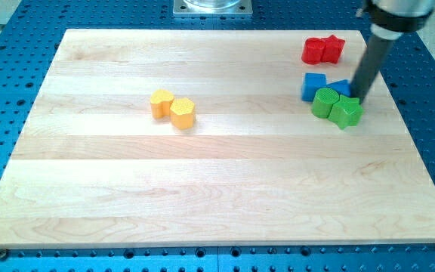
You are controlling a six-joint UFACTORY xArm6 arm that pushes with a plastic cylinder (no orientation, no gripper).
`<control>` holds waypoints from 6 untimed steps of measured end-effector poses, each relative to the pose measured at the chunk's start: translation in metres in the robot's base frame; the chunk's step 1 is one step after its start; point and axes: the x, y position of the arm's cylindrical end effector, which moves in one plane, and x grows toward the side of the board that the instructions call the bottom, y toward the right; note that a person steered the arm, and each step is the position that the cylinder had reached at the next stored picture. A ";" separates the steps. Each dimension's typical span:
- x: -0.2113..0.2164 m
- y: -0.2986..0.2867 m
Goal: Push the blue blocks parallel to each other
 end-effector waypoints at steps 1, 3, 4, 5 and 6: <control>0.000 -0.066; 0.000 -0.160; -0.004 -0.188; -0.005 -0.196; -0.005 -0.196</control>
